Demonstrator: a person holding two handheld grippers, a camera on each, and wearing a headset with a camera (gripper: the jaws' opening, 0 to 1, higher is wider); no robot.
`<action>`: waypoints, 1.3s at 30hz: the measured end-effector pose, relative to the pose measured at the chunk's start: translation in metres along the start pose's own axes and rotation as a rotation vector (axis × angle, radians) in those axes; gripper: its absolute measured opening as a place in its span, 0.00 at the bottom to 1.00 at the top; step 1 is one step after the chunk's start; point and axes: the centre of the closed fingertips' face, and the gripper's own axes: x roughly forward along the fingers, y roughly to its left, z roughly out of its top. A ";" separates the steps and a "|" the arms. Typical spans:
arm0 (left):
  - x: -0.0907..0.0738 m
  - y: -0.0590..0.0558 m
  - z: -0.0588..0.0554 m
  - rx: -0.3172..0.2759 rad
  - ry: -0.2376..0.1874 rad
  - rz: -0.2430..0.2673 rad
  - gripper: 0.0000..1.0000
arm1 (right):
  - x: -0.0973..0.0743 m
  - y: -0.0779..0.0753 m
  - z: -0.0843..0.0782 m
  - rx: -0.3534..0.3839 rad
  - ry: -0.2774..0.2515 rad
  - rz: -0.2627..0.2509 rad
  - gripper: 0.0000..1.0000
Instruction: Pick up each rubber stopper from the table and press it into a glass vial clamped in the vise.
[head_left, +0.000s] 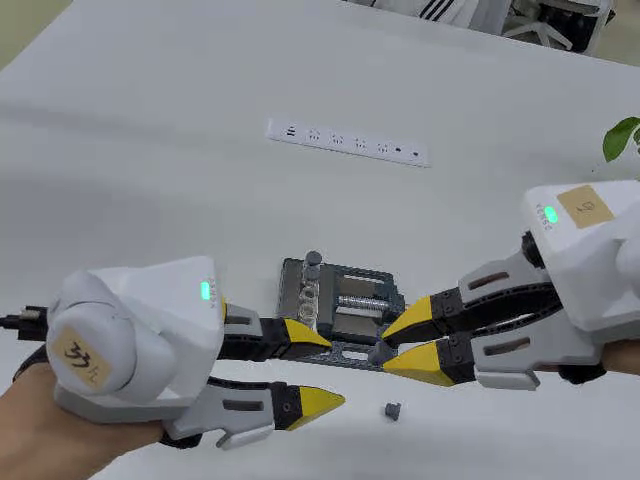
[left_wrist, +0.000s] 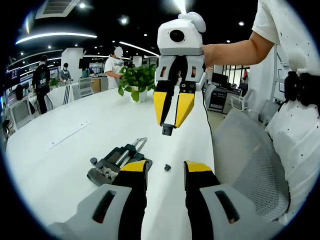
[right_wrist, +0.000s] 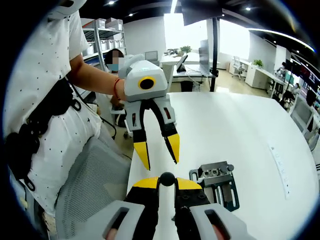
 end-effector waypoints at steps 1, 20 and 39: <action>-0.003 0.004 -0.002 -0.002 -0.002 0.018 0.28 | 0.000 -0.003 0.002 0.002 0.001 -0.007 0.05; -0.037 0.049 -0.035 -0.013 0.011 0.161 0.57 | 0.034 -0.067 0.015 0.039 0.081 -0.111 0.06; -0.043 0.071 -0.065 0.005 0.043 0.173 0.83 | 0.084 -0.111 -0.018 0.106 0.222 -0.128 0.05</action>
